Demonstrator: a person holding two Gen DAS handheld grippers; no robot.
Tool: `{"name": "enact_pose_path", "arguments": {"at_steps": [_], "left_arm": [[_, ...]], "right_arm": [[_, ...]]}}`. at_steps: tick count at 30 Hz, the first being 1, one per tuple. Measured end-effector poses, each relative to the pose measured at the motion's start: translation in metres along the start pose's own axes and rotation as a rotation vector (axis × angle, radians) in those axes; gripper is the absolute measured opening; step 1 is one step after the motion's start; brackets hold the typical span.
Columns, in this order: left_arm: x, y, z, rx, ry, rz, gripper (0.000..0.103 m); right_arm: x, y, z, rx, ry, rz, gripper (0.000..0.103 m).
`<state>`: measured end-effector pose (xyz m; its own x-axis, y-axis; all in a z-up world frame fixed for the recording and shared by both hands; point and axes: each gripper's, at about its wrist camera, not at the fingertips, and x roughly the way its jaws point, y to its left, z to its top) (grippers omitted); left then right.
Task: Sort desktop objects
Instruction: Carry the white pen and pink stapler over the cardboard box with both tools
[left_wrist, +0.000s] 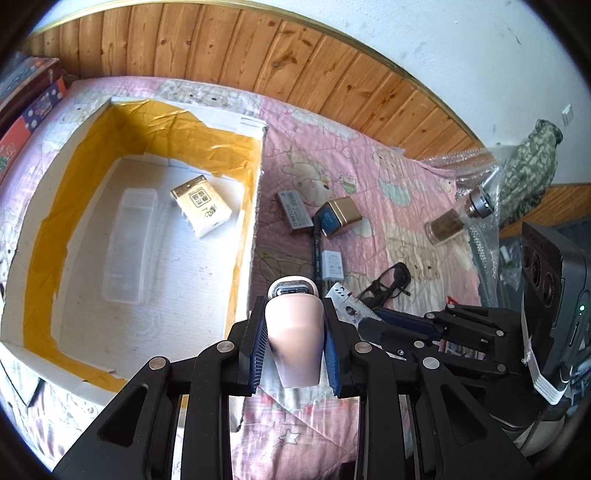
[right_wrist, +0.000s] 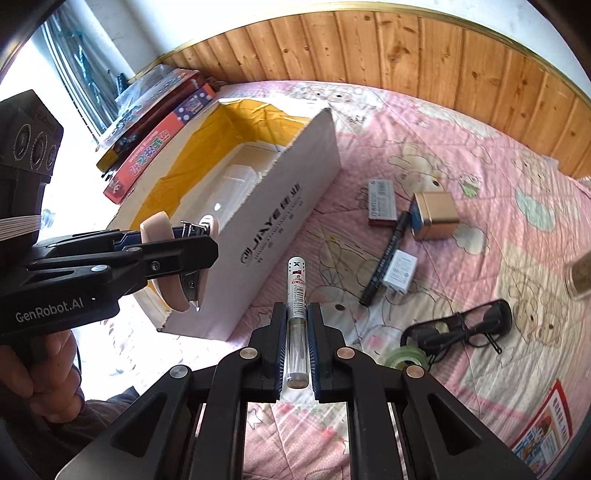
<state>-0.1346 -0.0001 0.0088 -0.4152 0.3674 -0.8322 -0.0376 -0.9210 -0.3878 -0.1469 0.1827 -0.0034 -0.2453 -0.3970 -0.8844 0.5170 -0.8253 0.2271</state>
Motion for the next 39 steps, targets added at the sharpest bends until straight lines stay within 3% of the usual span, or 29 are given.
{"name": "enact_pose_path", "arguments": {"at_steps": [11, 26, 39], "left_arm": [[-0.012, 0.033, 0.004, -0.081, -0.027, 0.042, 0.027], [-0.012, 0.067, 0.007, -0.163, -0.015, 0.097, 0.027], [-0.010, 0.103, 0.005, -0.275, 0.006, 0.113, 0.027]], "right_arm": [[0.010, 0.033, 0.023, -0.118, 0.031, 0.002, 0.012], [0.017, 0.076, 0.060, -0.243, 0.046, -0.062, 0.012], [0.035, 0.114, 0.078, -0.324, 0.064, -0.010, 0.012]]}}
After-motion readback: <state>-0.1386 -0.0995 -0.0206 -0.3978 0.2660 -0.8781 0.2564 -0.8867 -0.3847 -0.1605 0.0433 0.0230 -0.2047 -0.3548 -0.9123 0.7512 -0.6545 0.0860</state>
